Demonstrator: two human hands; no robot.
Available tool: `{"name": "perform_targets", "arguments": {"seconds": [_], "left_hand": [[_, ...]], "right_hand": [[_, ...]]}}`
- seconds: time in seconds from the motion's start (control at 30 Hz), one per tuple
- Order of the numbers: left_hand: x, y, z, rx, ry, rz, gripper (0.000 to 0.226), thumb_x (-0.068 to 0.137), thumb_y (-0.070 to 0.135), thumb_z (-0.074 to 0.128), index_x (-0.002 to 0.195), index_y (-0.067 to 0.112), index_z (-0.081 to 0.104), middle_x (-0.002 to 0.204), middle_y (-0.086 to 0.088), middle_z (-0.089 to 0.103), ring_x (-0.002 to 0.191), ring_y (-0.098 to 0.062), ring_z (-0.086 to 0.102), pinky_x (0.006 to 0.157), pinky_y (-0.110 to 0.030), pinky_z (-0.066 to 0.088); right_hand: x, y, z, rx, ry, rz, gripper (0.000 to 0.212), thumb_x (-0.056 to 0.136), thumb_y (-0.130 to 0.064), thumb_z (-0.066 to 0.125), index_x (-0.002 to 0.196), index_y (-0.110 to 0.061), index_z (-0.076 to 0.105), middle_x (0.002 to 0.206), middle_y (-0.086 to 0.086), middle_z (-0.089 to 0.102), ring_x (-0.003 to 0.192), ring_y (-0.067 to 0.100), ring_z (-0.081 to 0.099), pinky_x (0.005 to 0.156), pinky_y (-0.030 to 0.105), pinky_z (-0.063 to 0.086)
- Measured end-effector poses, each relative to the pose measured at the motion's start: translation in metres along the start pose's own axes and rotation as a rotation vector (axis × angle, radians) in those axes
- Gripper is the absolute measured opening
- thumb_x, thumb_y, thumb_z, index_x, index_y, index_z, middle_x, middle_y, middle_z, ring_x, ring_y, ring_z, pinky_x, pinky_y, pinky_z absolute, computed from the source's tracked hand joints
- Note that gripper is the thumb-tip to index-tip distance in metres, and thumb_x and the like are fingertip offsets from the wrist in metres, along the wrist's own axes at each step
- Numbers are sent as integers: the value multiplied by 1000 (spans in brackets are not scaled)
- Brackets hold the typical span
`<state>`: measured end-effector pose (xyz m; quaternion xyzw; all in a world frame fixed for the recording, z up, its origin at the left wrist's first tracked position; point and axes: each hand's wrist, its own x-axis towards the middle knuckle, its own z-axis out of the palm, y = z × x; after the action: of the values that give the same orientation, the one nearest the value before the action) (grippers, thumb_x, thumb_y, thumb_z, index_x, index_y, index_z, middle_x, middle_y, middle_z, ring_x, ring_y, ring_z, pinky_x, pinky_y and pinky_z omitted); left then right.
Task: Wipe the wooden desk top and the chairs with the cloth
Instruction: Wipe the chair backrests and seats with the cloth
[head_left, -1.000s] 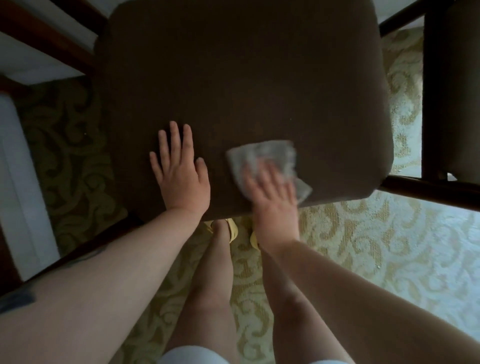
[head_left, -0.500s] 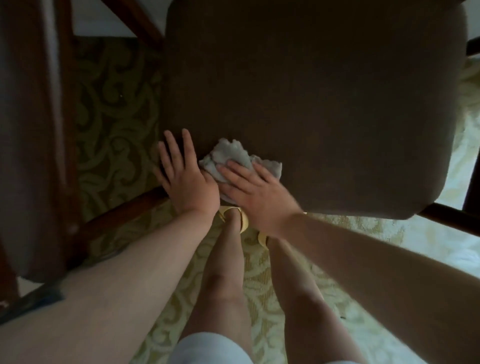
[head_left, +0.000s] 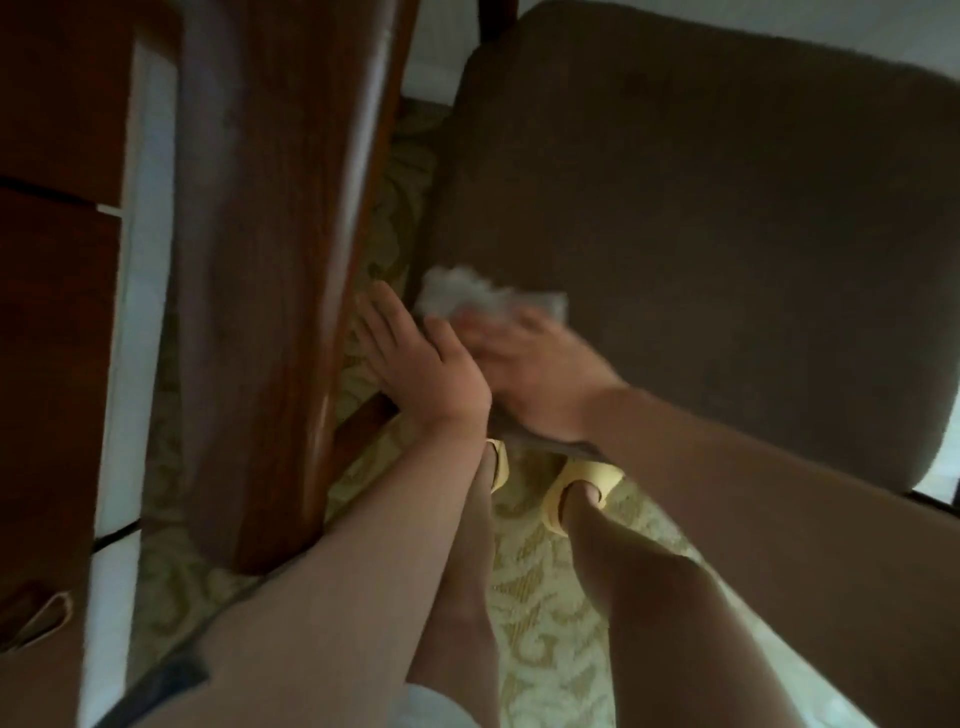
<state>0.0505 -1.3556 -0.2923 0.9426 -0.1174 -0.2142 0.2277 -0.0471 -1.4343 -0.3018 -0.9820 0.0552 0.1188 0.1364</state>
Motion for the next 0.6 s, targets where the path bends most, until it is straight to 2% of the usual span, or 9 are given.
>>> {"name": "perform_targets", "arguments": {"seconds": [0.07, 0.13, 0.17, 0.2, 0.33, 0.37, 0.43, 0.53, 0.6], "left_hand": [[-4, -3, 5, -30, 17, 17, 54, 103, 28, 30, 153, 13, 18, 161, -7, 10, 148, -21, 7, 116, -32, -1], [-4, -4, 10, -55, 23, -18, 52, 104, 28, 29, 153, 13, 18, 161, -6, 11, 148, -20, 7, 115, -29, -2], [-2, -4, 12, -76, 17, -45, 52, 104, 29, 27, 153, 13, 18, 161, -7, 12, 148, -21, 8, 114, -28, -2], [0, -4, 14, -111, 8, -72, 53, 104, 31, 26, 153, 11, 20, 161, -9, 13, 148, -22, 9, 114, -26, -1], [2, -4, 13, -297, 25, -62, 56, 100, 31, 23, 150, 6, 26, 159, -13, 19, 146, -24, 18, 119, -31, 11], [0, -3, 11, -293, 9, -75, 53, 103, 28, 25, 151, 8, 24, 160, -11, 16, 147, -22, 16, 118, -30, 9], [-1, -2, 10, -296, -26, -164, 51, 105, 30, 25, 153, 15, 19, 161, -4, 11, 147, -18, 12, 115, -26, 7], [4, 5, 9, -447, 10, -254, 57, 100, 45, 23, 153, 24, 19, 160, -1, 18, 145, -20, 23, 118, -43, 23], [7, 11, 11, -511, 56, -349, 58, 98, 49, 23, 152, 25, 21, 157, -2, 25, 142, -22, 30, 114, -47, 31]], "right_hand": [[-6, 45, 1, 153, 262, 516, 62, 85, -13, 60, 144, -23, 44, 148, 7, 43, 142, 29, 30, 113, 56, 17], [4, 51, -7, 252, 385, 1025, 61, 91, -19, 49, 149, -27, 32, 156, 7, 30, 146, 26, 19, 116, 53, 6], [17, 40, -11, 258, 390, 1116, 60, 92, -22, 45, 150, -27, 31, 157, 5, 26, 147, 25, 15, 116, 51, 3], [32, 26, -14, 259, 374, 1041, 58, 92, -24, 45, 149, -27, 33, 157, 5, 27, 147, 26, 14, 116, 52, 4], [46, 15, -18, 128, -37, -5, 57, 97, -29, 45, 150, -36, 26, 161, -4, 15, 148, 19, 3, 117, 45, 0], [43, 38, -20, 89, -19, -54, 58, 96, -23, 48, 149, -34, 29, 160, -2, 19, 148, 21, 9, 117, 47, 5], [35, 82, -22, 118, 223, 300, 54, 93, -14, 53, 145, -25, 41, 153, 7, 36, 143, 30, 26, 116, 53, 17], [39, 101, -32, 313, 389, 1185, 54, 97, -23, 41, 150, -28, 30, 159, 4, 21, 147, 24, 12, 118, 50, 5], [62, 65, -40, 282, 337, 1022, 55, 95, -21, 41, 149, -28, 32, 157, 4, 25, 147, 27, 12, 117, 54, 7]]}}
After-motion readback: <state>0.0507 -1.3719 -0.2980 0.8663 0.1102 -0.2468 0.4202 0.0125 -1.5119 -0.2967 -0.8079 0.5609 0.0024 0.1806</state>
